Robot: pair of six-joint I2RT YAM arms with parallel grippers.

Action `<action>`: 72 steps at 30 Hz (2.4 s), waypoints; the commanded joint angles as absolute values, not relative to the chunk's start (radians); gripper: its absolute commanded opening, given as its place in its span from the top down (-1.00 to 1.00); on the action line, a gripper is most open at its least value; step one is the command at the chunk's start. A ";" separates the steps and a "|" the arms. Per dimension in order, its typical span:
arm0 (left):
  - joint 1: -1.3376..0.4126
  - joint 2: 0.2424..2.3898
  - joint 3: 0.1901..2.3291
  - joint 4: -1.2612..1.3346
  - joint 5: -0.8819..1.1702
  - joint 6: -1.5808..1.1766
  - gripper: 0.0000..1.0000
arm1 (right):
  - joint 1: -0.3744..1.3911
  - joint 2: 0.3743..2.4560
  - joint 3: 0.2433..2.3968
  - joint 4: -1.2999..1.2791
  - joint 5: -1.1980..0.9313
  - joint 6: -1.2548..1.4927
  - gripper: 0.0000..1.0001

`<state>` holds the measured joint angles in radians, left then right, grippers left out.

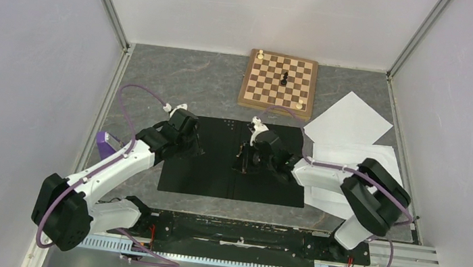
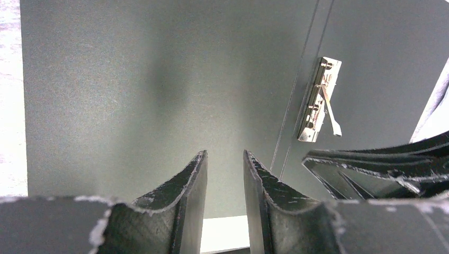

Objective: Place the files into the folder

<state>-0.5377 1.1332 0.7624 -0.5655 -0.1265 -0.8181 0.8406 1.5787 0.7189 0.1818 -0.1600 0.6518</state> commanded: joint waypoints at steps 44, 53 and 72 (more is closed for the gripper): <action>-0.575 1.178 0.910 -0.372 0.097 -0.748 -0.23 | 0.524 1.630 1.193 -0.249 0.192 0.419 -0.64; -0.819 1.569 1.164 -0.228 0.166 -0.746 -0.30 | 0.283 1.193 0.772 -0.388 0.368 0.579 -0.96; -0.919 2.306 1.902 -0.101 0.351 -0.549 -0.40 | -0.117 0.828 0.524 -0.700 0.525 0.795 -0.96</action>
